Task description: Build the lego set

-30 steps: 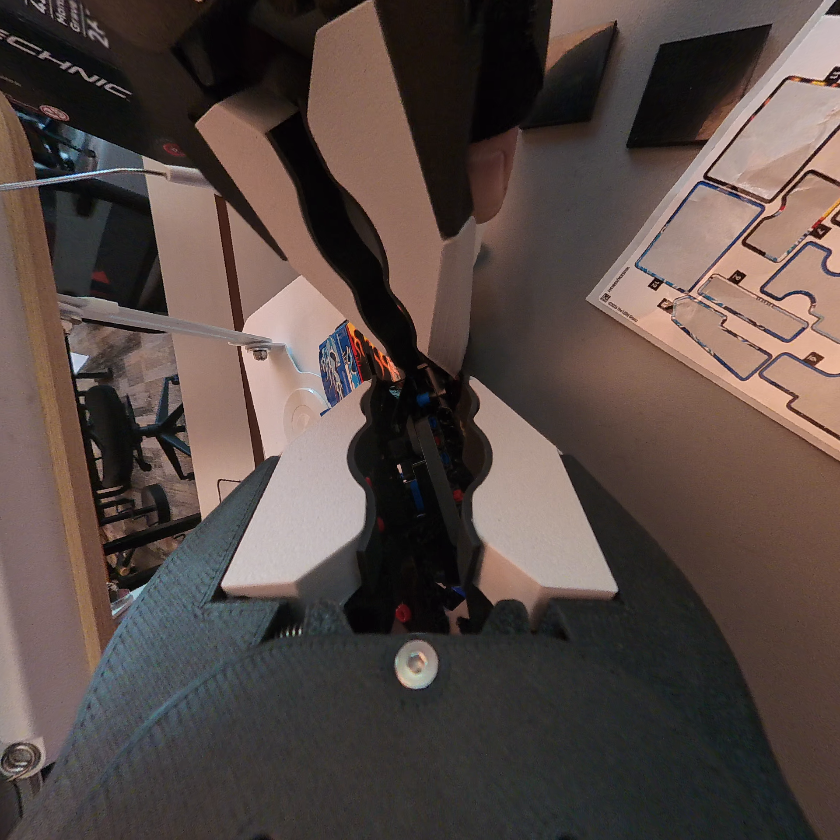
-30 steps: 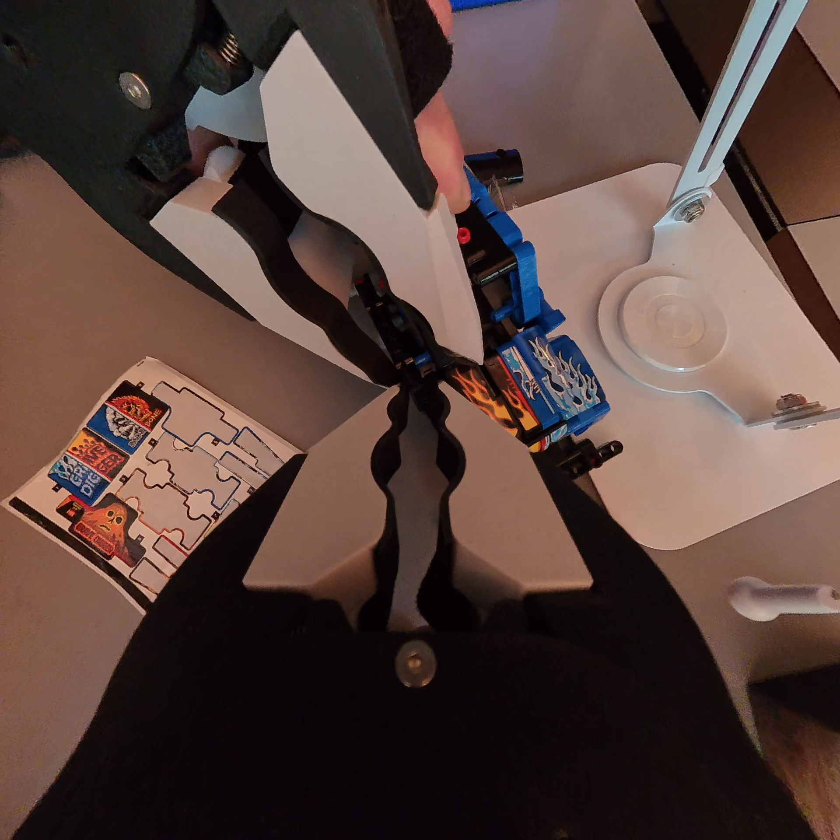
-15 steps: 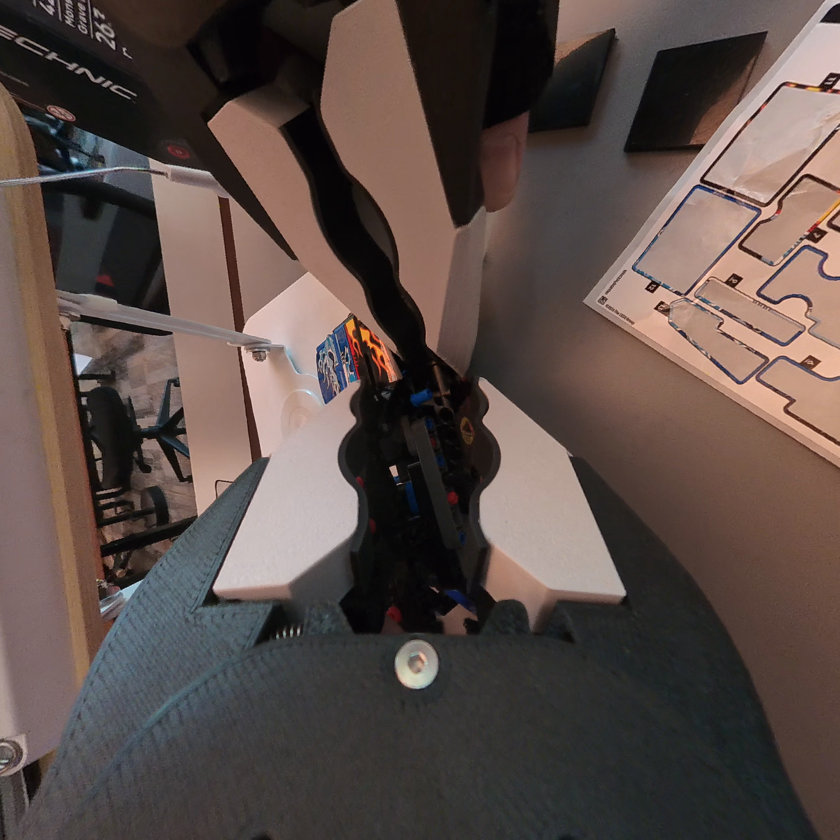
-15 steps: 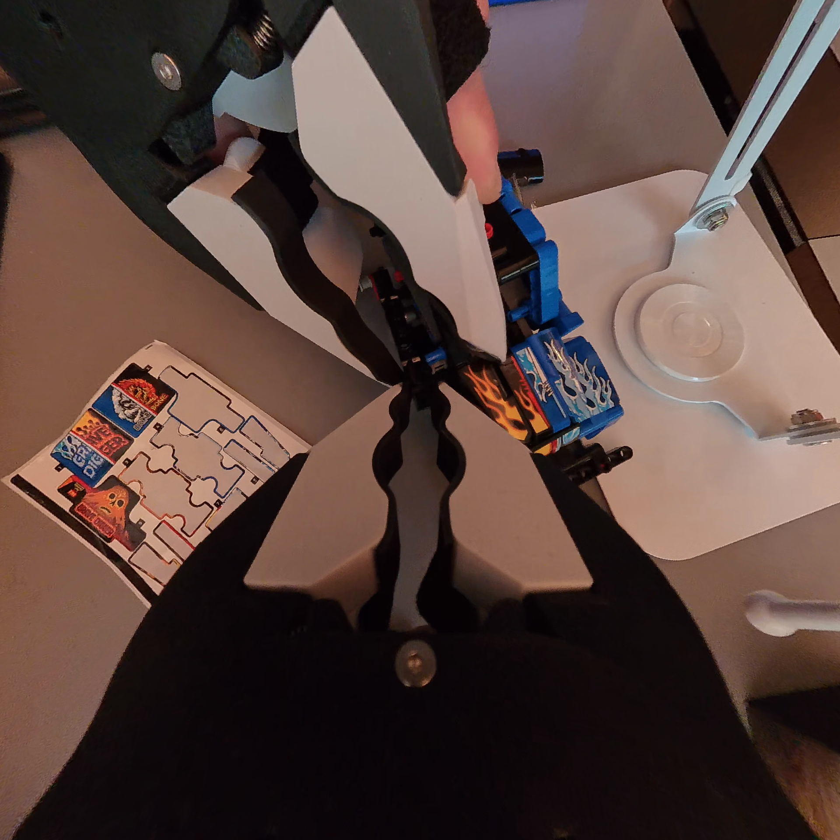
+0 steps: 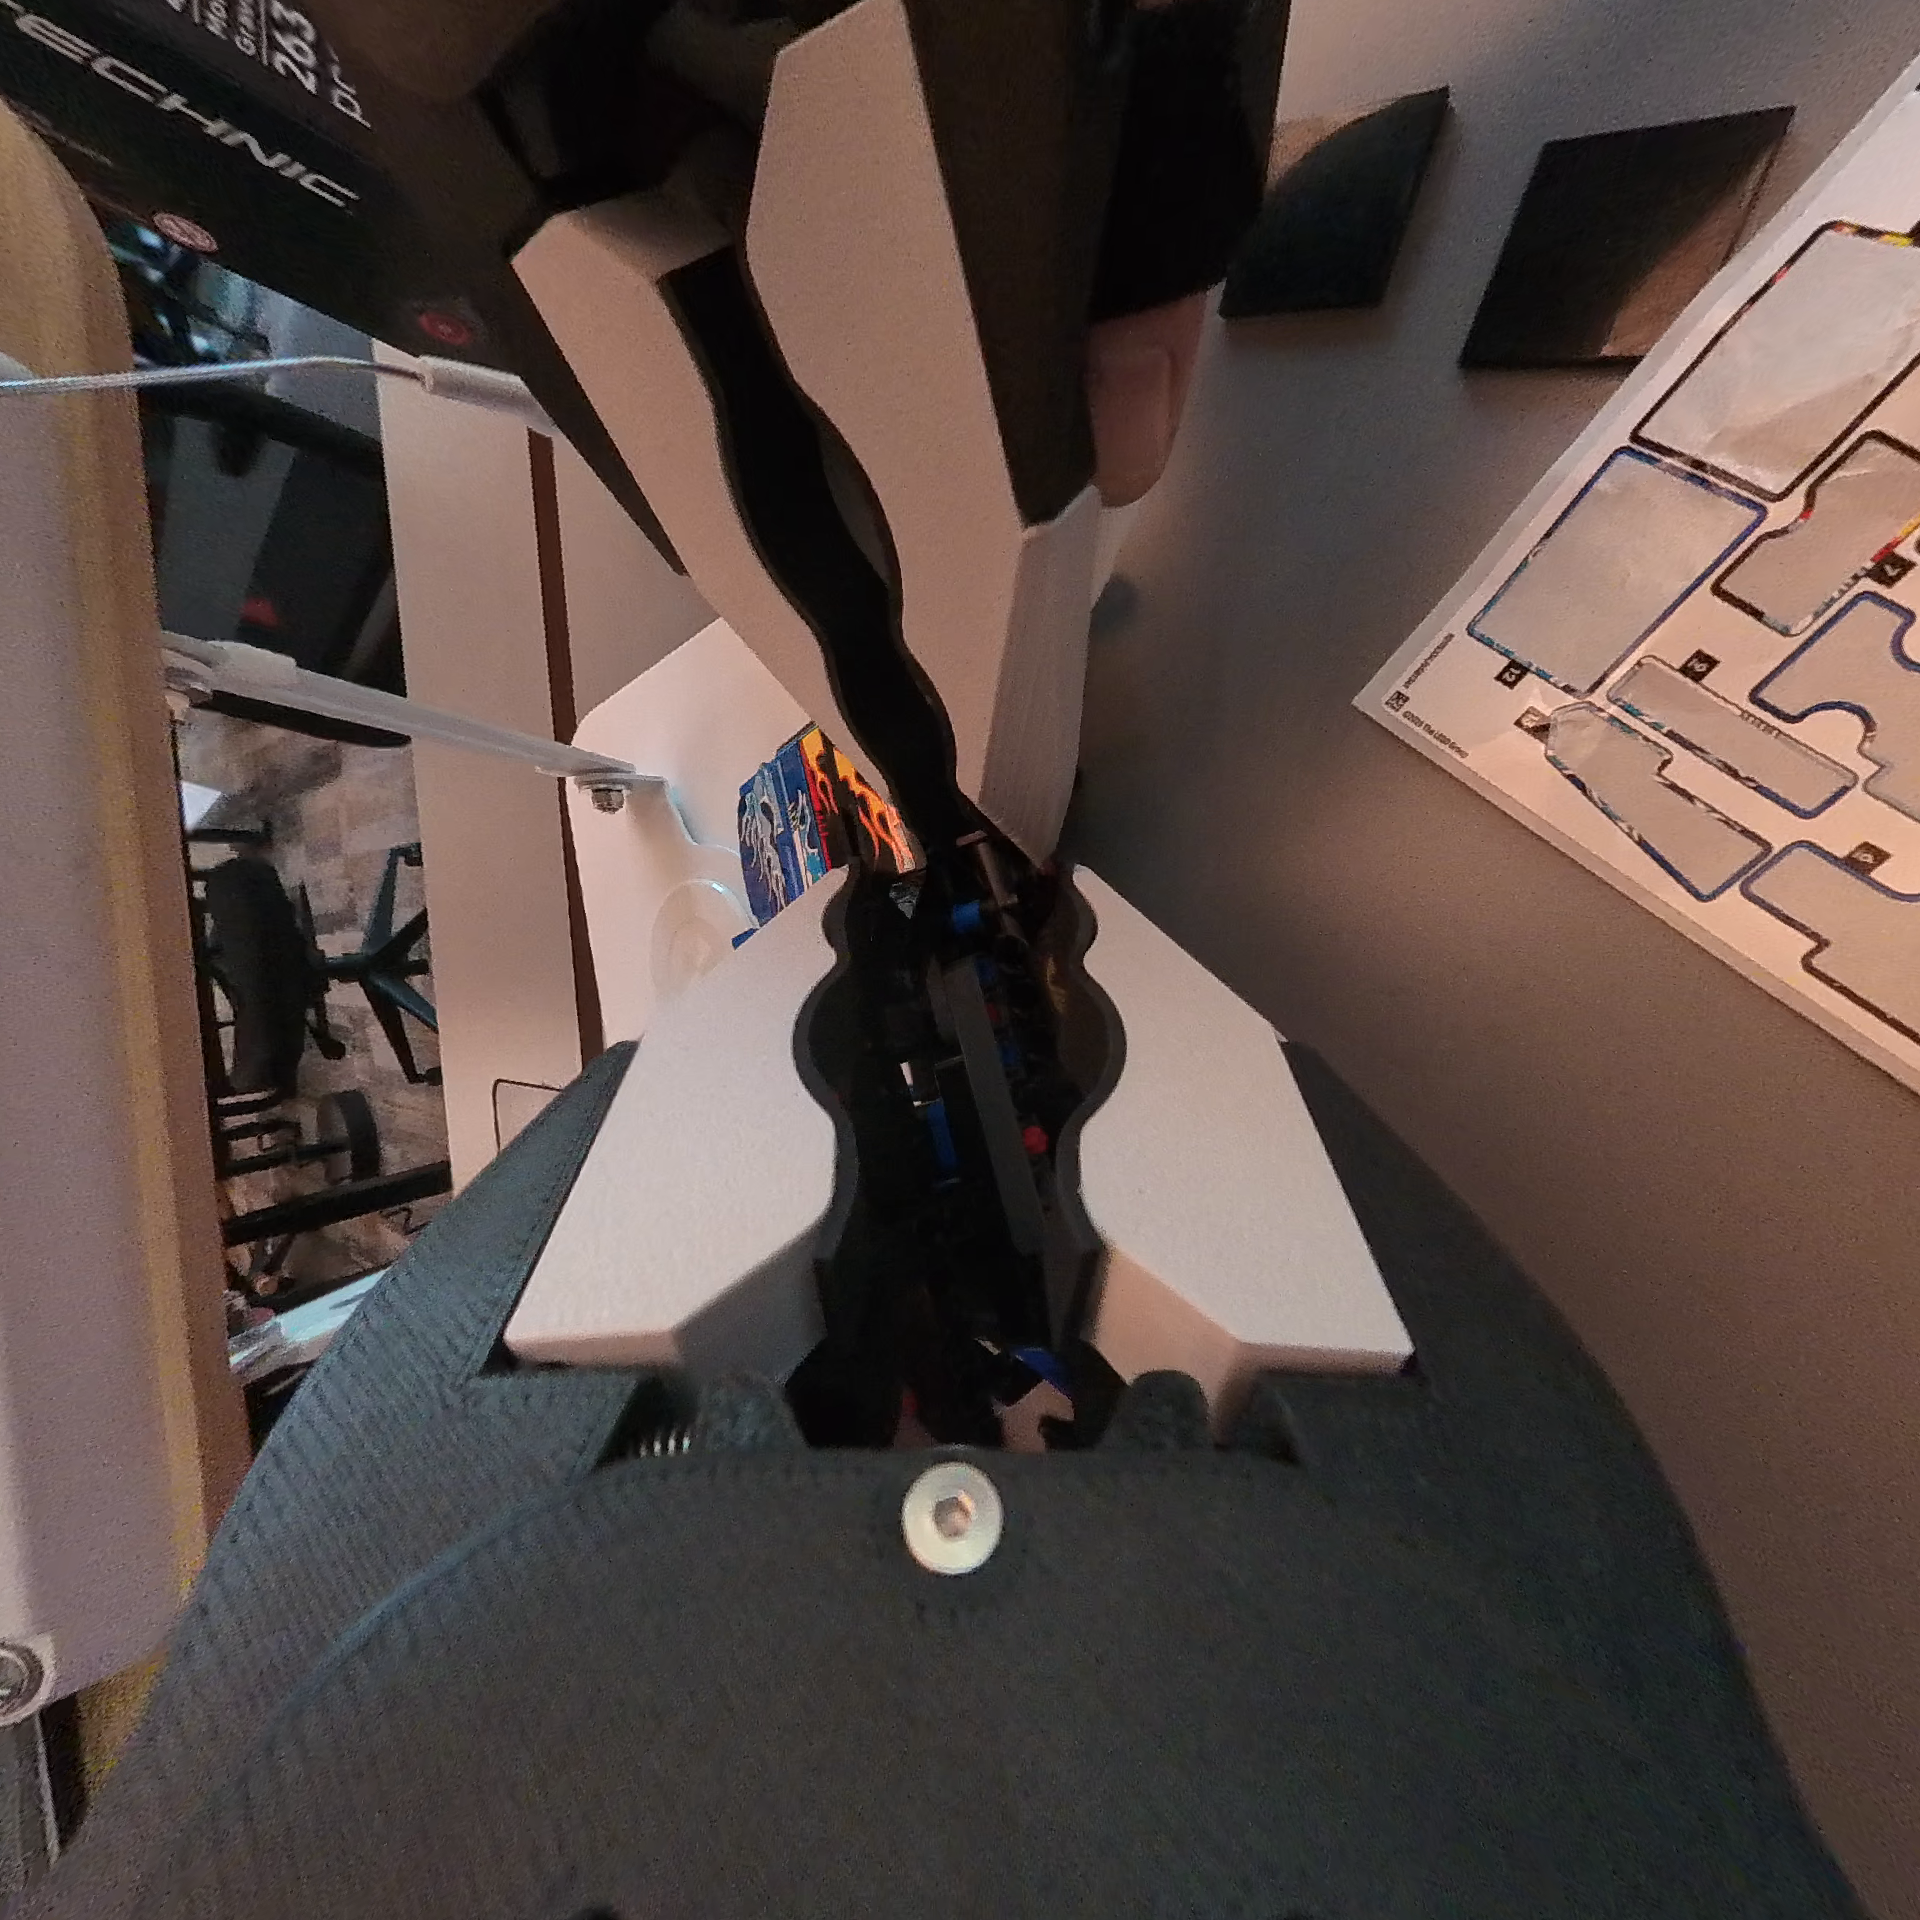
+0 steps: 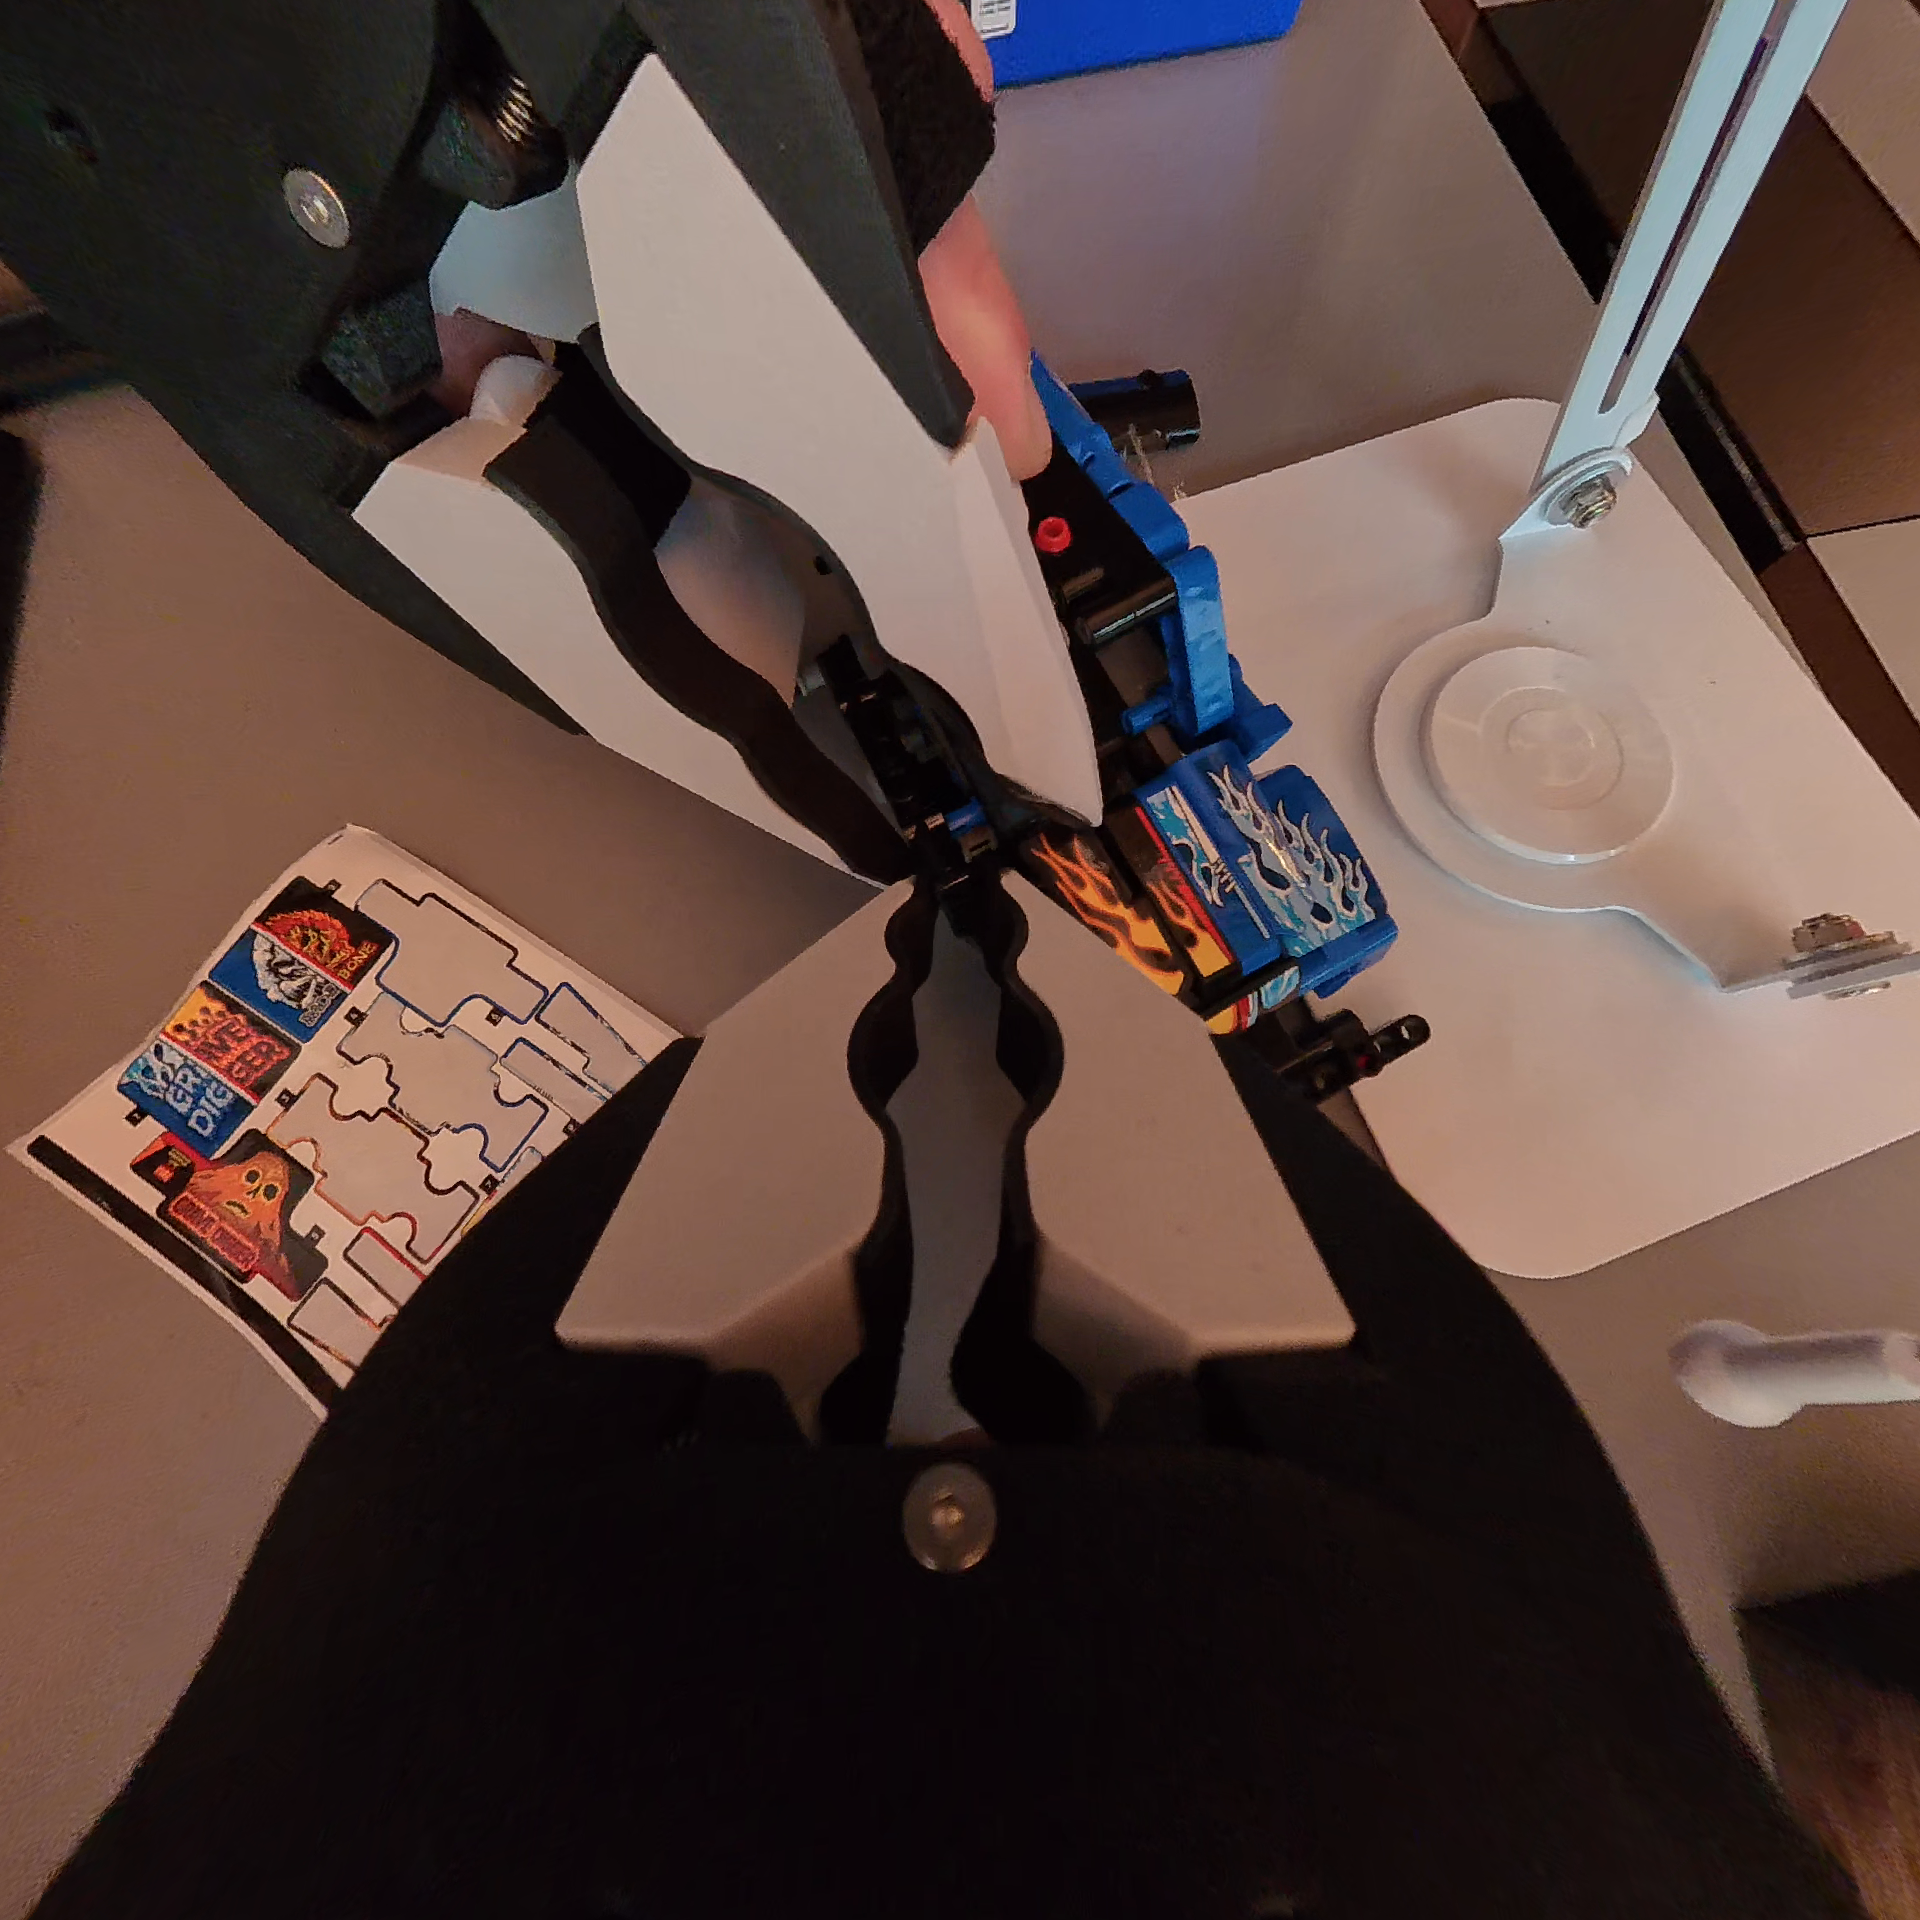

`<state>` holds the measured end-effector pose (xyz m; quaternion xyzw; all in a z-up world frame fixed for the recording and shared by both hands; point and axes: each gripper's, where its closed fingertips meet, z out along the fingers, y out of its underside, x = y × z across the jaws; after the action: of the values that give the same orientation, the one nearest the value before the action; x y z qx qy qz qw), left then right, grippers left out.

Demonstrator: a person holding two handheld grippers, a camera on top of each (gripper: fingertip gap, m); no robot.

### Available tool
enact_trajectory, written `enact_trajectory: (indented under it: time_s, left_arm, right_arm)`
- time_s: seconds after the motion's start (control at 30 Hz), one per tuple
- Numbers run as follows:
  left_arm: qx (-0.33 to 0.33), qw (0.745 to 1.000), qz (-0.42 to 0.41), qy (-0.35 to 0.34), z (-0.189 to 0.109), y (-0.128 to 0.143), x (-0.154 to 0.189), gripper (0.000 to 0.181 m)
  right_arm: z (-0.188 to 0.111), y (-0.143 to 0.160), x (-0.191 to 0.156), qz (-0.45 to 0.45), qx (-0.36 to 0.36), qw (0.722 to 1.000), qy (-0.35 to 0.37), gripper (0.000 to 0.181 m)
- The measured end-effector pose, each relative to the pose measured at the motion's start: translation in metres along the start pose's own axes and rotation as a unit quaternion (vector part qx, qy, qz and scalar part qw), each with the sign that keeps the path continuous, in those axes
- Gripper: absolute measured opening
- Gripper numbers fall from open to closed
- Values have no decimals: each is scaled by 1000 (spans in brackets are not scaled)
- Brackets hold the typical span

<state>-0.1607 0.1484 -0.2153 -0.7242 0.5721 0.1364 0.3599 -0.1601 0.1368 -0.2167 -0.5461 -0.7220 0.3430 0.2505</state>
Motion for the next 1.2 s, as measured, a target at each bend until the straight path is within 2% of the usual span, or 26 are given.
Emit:
enact_trajectory:
  time_s: [0.4,0.57,0.63,1.2]
  left_arm:
    - [-7,1000,1,-5,1,1,0,34]
    - [-35,999,-6,9,0,3,5,51]
    - [-42,999,0,10,-1,3,2,42]
    - [-81,986,-59,136,-16,2,1,26]
  right_arm:
    - [1,1,0,12,-4,1000,-1,8]
    - [1,2,-4,11,-7,1000,-12,7]
    - [1,2,-4,16,-3,1000,-16,8]
    - [2,0,-2,1,26,999,-20,7]
